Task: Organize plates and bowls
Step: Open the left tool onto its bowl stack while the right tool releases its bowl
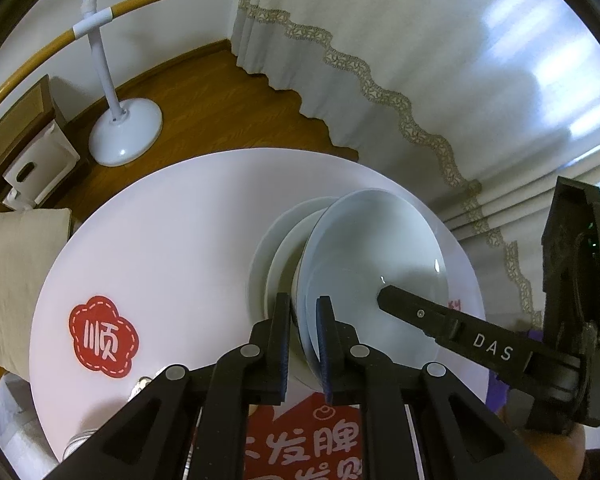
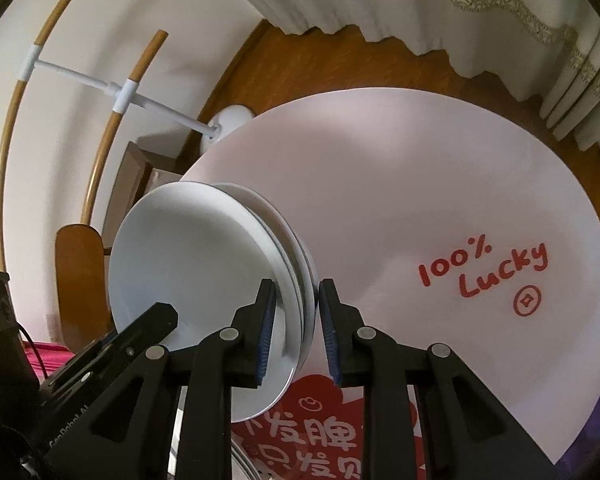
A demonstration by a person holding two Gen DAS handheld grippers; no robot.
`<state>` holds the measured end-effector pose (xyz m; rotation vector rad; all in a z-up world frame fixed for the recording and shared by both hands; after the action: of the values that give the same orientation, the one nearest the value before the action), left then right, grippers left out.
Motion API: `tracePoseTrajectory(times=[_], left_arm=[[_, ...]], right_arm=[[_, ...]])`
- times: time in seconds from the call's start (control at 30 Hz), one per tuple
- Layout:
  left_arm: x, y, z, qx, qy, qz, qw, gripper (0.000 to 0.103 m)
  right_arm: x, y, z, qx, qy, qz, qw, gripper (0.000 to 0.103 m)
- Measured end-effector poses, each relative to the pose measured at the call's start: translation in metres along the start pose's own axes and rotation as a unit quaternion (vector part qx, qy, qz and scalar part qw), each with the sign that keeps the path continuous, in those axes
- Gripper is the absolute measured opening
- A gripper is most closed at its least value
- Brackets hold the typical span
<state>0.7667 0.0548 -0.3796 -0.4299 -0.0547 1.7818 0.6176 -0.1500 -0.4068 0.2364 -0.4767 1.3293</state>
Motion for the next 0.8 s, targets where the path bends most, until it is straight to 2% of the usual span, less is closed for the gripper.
tracePoseTrajectory(times=[0.13,0.27,0.47,0.53,0.6,0.8], left_arm=[[0.000,-0.001,0.002,0.000,-0.005,0.007,1.0000,0.011],[0.001,-0.002,0.011,-0.012,-0.005,0.011,0.9998,0.017],[0.006,0.003,0.020,-0.016,-0.010,0.018,0.9996,0.017],[0.009,0.005,0.024,-0.020,-0.010,0.023,0.9995,0.018],[0.013,0.006,0.030,-0.025,-0.014,0.030,0.9991,0.026],[0.029,0.025,0.048,-0.042,-0.029,0.060,0.9969,0.035]], right_arm=[[-0.001,0.000,0.000,0.000,-0.009,-0.007,1.000,0.022],[-0.003,0.000,0.002,-0.002,-0.008,-0.005,1.000,0.022],[-0.004,0.000,0.002,-0.002,-0.007,-0.005,1.000,0.022],[-0.004,0.000,0.002,0.003,-0.006,-0.007,1.000,0.026],[-0.006,0.000,0.002,0.005,-0.004,-0.008,1.000,0.028],[0.000,0.005,0.010,0.005,-0.015,0.003,1.000,0.028]])
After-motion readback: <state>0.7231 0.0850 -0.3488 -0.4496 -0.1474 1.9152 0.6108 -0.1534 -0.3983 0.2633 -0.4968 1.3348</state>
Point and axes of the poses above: each gripper's, at about its wrist camera, not at the fingertips, and z roughly against the way its jaws point, x to its left, y to its underside, the point moved 9 cm from there along -z, roughly the way its jaws point, and after that the axes turned 3 degrees about -y, right-handed, at the moved point
